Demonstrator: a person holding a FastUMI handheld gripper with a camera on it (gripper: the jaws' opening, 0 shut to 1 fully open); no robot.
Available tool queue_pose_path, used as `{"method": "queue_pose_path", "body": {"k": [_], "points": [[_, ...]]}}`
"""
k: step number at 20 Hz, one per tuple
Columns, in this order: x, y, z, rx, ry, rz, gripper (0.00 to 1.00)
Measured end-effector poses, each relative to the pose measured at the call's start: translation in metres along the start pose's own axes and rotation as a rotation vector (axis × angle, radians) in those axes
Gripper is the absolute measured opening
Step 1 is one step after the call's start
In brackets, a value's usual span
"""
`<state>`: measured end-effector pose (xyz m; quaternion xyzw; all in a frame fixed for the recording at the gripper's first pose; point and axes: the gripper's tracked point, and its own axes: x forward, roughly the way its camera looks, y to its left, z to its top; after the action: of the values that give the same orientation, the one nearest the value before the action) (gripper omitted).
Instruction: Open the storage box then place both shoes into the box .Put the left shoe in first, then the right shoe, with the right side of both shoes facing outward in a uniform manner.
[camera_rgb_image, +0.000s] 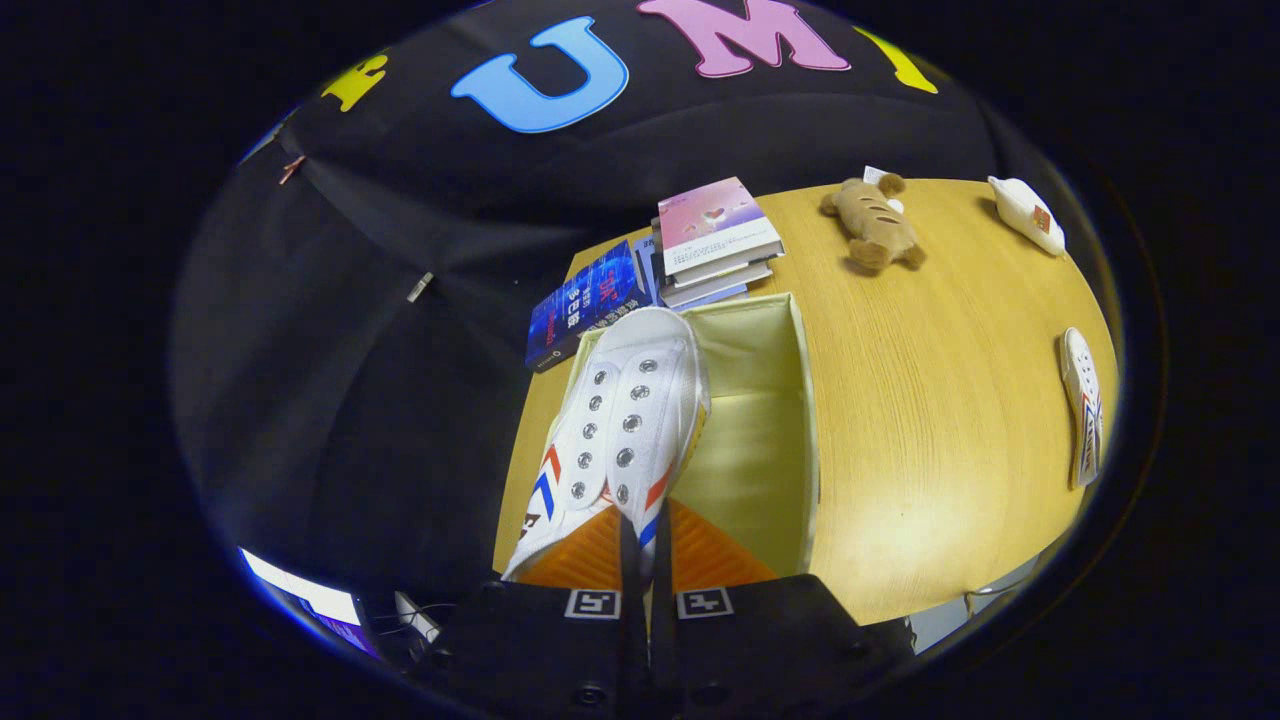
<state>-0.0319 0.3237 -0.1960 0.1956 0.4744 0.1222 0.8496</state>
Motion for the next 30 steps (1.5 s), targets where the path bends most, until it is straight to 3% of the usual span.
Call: {"method": "queue_pose_path", "body": {"k": [8,11,12,13,16,18,25,30], "points": [[0.045,-0.005,-0.021,-0.028,0.081,-0.111,0.06],[0.054,0.005,-0.020,-0.037,0.089,-0.061,0.11],[0.047,0.014,-0.016,-0.032,0.075,-0.028,0.27],[0.044,0.019,-0.008,-0.038,0.050,-0.009,0.32],[0.023,0.010,0.013,-0.139,-0.029,-0.023,0.90],[-0.001,-0.002,0.024,-0.183,-0.084,-0.031,0.98],[-0.078,-0.101,0.049,-0.262,-0.187,-0.142,0.99],[-0.117,-0.189,0.053,-0.213,-0.197,-0.222,0.99]]}}
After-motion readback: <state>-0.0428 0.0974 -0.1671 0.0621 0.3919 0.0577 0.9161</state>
